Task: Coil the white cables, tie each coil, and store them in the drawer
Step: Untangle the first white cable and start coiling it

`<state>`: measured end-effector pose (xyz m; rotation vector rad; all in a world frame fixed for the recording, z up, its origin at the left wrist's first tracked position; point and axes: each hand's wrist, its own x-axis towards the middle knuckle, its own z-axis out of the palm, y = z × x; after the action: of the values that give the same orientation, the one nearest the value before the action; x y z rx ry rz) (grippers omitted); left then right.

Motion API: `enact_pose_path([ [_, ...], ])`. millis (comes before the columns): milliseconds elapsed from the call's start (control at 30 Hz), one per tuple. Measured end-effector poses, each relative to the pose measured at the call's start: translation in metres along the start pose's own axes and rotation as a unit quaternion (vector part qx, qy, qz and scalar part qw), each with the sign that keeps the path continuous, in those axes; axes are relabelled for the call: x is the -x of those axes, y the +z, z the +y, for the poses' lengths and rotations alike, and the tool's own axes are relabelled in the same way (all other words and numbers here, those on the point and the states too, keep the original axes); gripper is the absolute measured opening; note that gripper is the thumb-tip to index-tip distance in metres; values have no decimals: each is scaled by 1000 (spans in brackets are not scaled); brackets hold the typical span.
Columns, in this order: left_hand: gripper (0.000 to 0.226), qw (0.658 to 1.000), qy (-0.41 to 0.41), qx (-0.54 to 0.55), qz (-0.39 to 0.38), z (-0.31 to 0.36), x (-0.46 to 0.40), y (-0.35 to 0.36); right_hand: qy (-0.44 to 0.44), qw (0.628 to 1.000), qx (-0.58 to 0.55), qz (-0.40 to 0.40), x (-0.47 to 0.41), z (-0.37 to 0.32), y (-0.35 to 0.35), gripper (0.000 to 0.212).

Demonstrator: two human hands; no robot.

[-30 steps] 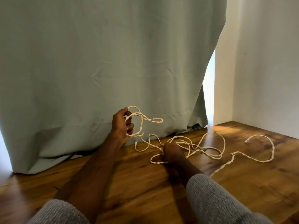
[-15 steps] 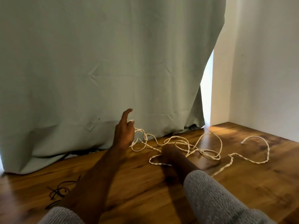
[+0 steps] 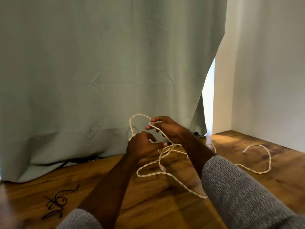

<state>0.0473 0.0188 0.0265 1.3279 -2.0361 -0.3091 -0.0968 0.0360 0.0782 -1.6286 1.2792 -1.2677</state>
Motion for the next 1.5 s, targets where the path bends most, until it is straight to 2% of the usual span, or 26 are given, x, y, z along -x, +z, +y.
enact_pose_path([
  [67,57,998,1,56,-13,9,0,9,8,998,-50,-29,-5,4,6,31],
  [100,57,997,6,71,-10,14,1,11,-4,999,-37,-21,-7,7,8,31],
  [267,43,986,-9,167,-15,7,-15,27,-133,976,153,85,-8,24,6,12],
  [367,37,970,-51,236,-21,14,-14,18,-173,963,164,121,-3,35,2,11],
  [467,32,967,-89,238,-19,23,-4,5,-212,951,161,159,6,50,-7,17],
  [567,28,964,-104,244,-34,28,-1,-5,-252,943,161,143,23,68,-24,26],
  [633,32,935,-132,328,-35,32,5,-9,-264,942,178,107,33,80,-37,24],
  [733,50,874,-158,459,-12,29,14,-12,-234,935,262,53,47,98,-48,21],
  [767,52,877,-155,455,-6,28,14,-11,-222,929,293,40,51,105,-50,25],
  [833,40,910,-147,387,27,28,10,-13,-191,909,371,3,62,114,-50,42],
  [900,23,912,-163,373,57,30,6,-16,-142,871,464,-71,73,120,-48,59],
  [967,21,912,-156,373,72,27,7,-17,-105,847,501,-144,85,126,-43,71],
  [1067,27,920,-133,362,74,22,7,-20,-116,850,484,-171,97,134,-30,65],
  [1133,28,923,-131,353,82,18,7,-20,-154,804,543,-188,96,137,-21,51],
  [1200,30,923,-125,357,74,16,8,-18,-150,746,618,-195,89,137,-19,42],
  [1300,34,924,-120,361,39,10,10,-18,-72,702,690,-162,78,132,-35,45],
  [1433,37,916,-89,390,9,6,16,-21,48,685,723,-72,69,142,-79,42],
  [1500,40,903,-70,423,10,3,17,-23,86,714,694,-48,66,141,-91,53],
])
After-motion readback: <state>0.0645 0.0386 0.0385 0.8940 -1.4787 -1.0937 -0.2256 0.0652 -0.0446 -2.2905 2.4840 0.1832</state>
